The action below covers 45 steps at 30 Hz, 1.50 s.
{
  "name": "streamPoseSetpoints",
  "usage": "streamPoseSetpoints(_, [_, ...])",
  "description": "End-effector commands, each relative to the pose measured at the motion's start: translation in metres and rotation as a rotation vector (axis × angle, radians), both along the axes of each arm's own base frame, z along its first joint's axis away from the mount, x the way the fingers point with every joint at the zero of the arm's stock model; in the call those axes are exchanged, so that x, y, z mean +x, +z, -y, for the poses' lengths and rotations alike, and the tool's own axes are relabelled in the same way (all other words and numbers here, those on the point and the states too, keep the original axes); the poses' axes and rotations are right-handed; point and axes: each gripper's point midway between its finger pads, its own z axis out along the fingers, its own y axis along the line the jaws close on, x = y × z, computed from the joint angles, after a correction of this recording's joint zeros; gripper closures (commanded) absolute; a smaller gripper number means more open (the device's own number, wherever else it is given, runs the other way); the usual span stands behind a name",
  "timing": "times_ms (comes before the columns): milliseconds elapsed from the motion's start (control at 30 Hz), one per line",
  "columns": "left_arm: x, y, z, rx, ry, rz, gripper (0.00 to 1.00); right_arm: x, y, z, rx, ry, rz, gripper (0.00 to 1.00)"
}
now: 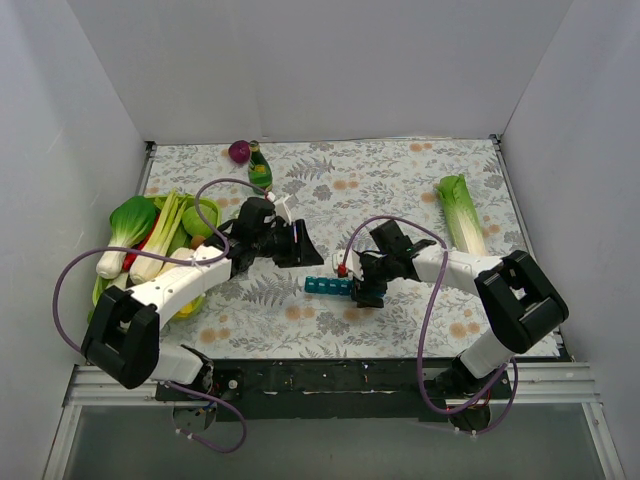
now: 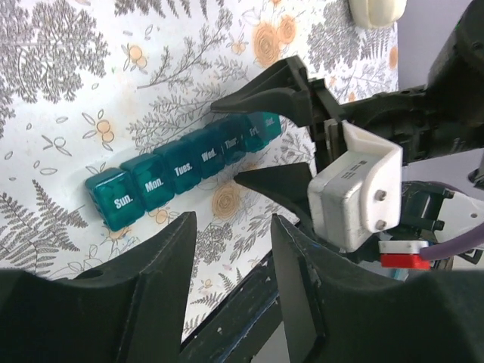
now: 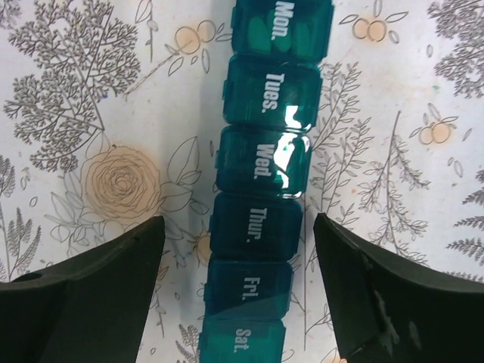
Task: Sort the pills into containers
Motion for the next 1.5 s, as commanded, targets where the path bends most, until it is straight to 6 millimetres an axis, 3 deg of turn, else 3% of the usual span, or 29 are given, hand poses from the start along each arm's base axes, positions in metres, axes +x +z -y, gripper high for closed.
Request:
streamPoseSetpoints(0, [-0.007, -0.003, 0.002, -0.024, -0.030, 0.000, 0.58, -0.012, 0.006, 0.007, -0.040, 0.032, -0.041, 0.11])
streamPoseSetpoints(233, [-0.008, -0.011, 0.023, -0.118, -0.120, -0.051, 0.71, -0.015, 0.040, 0.005, 0.010, 0.048, -0.034, 0.09])
streamPoseSetpoints(400, [-0.002, -0.031, 0.038, -0.123, -0.163, -0.086, 0.73, -0.021, 0.064, 0.004, 0.077, 0.032, -0.045, 0.08])
streamPoseSetpoints(533, [0.007, -0.040, 0.037, -0.071, -0.204, 0.007, 0.70, -0.017, 0.075, 0.006, 0.135, -0.017, -0.067, 0.12])
streamPoseSetpoints(667, [0.020, -0.034, 0.021, 0.040, -0.218, 0.199, 0.51, -0.006, 0.084, 0.017, 0.208, -0.093, -0.127, 0.25])
streamPoseSetpoints(700, [0.021, -0.024, 0.016, 0.053, -0.211, 0.265, 0.39, -0.005, 0.088, 0.017, 0.236, -0.098, -0.145, 0.29])
streamPoseSetpoints(767, [0.031, -0.013, 0.008, 0.092, -0.213, 0.428, 0.26, -0.002, 0.089, 0.021, 0.261, -0.134, -0.181, 0.44])
streamPoseSetpoints(800, [0.035, -0.004, 0.006, 0.090, -0.209, 0.501, 0.06, -0.003, 0.090, 0.020, 0.278, -0.134, -0.195, 0.49])
streamPoseSetpoints(833, [0.028, -0.002, 0.000, 0.089, -0.205, 0.550, 0.02, -0.003, 0.090, 0.021, 0.283, -0.153, -0.217, 0.58])
streamPoseSetpoints(900, [0.031, 0.012, 0.001, 0.067, -0.225, 0.699, 0.02, -0.002, 0.088, 0.021, 0.294, -0.169, -0.239, 0.63])
streamPoseSetpoints(933, [0.022, 0.004, -0.001, 0.063, -0.270, 0.732, 0.02, -0.003, 0.087, 0.021, 0.297, -0.176, -0.252, 0.71])
streamPoseSetpoints(967, [0.010, 0.006, 0.005, 0.027, -0.373, 0.793, 0.02, -0.002, 0.086, 0.021, 0.300, -0.198, -0.274, 0.73])
streamPoseSetpoints(1100, [-0.013, -0.031, 0.007, 0.082, -0.621, 0.924, 0.02, -0.004, 0.077, 0.021, 0.301, -0.225, -0.326, 0.84])
streamPoseSetpoints(1300, [-0.019, -0.070, 0.009, 0.218, -0.806, 1.042, 0.02, -0.001, 0.068, 0.024, 0.278, -0.228, -0.350, 0.89])
streamPoseSetpoints(1467, [-0.005, -0.083, 0.012, 0.324, -0.831, 1.105, 0.04, -0.007, 0.061, 0.026, 0.245, -0.209, -0.399, 0.89])
